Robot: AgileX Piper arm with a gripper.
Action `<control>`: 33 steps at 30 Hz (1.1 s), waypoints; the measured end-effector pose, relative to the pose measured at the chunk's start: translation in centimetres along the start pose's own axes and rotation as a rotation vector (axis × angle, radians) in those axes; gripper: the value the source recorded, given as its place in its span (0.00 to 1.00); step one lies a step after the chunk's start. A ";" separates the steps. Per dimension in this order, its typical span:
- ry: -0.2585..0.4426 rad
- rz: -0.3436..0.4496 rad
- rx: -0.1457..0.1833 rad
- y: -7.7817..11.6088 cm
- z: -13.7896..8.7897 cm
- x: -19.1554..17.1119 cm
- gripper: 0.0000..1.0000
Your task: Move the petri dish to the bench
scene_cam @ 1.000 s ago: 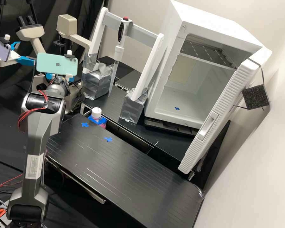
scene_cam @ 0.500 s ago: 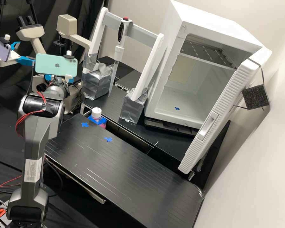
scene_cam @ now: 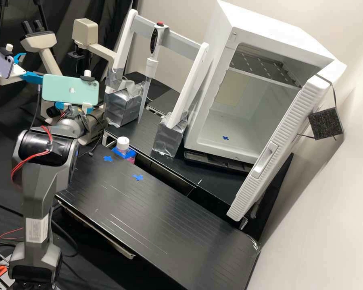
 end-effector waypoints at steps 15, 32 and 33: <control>0.038 0.100 0.033 -3.5 3.3 -11.0 0.00; -0.146 0.324 0.006 -3.4 10.7 -18.0 0.00; -0.160 0.336 0.006 -3.5 11.1 -18.4 0.00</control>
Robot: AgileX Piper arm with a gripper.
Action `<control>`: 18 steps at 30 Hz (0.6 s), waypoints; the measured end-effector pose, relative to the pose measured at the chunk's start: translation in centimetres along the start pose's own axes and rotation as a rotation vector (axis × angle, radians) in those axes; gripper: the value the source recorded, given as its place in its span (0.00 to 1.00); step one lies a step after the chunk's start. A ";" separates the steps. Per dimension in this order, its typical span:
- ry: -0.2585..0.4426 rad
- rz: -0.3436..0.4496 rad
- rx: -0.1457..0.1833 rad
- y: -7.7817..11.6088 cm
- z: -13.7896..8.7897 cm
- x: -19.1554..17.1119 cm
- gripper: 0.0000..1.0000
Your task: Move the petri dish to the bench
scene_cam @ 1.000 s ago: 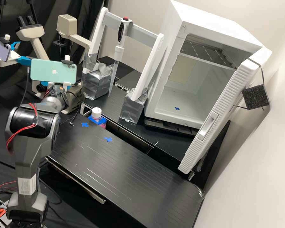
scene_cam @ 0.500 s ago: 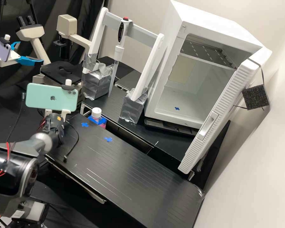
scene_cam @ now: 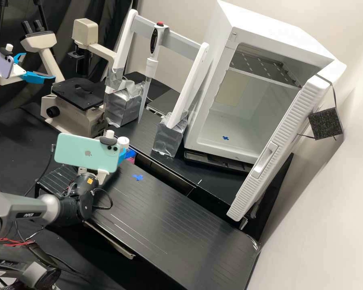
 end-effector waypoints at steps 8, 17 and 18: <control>-0.018 0.066 -0.006 0.6 2.5 -1.7 0.00; -0.062 0.128 -0.023 1.6 4.1 -3.4 0.00; -0.070 0.132 -0.023 1.6 4.2 -3.5 0.00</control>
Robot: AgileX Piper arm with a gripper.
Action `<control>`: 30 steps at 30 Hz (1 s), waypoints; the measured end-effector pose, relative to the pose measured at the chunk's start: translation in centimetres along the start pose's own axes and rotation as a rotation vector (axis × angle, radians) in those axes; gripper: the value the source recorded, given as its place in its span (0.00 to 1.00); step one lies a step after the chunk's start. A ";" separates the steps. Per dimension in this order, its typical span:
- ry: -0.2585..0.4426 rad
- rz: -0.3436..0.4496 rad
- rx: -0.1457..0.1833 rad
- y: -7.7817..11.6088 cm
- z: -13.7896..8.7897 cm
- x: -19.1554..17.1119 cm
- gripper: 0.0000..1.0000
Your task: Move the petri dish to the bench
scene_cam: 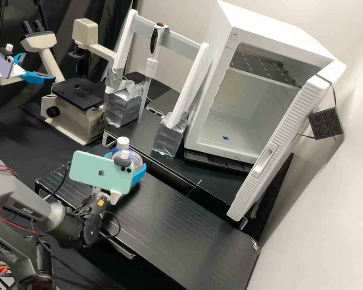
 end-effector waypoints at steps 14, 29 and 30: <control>-0.088 0.014 0.024 0.4 1.8 -1.1 0.00; -0.092 0.013 0.031 0.3 2.0 -1.3 1.00; -0.093 0.017 0.027 0.4 2.0 -1.3 1.00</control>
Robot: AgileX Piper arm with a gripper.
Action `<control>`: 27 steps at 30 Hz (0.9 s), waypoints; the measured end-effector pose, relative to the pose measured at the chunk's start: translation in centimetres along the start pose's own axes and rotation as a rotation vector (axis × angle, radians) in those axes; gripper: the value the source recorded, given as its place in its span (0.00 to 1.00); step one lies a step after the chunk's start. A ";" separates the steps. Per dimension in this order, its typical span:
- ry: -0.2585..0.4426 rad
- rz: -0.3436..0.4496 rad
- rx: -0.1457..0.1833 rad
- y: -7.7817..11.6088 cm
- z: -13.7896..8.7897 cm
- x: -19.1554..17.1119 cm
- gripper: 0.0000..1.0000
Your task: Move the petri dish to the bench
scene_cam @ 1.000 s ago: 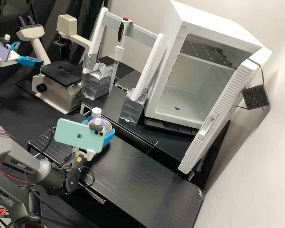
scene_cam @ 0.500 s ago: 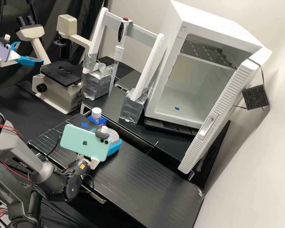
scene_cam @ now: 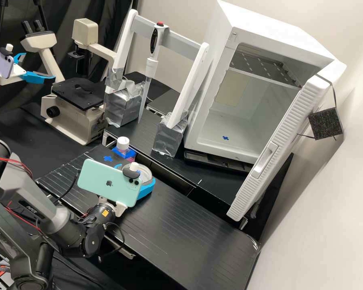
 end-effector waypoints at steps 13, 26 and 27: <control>0.035 0.246 -0.075 0.6 -2.9 -1.7 1.00; 0.569 0.546 0.255 0.8 -10.4 -8.8 1.00; 0.578 0.564 0.328 1.2 -10.0 -9.2 1.00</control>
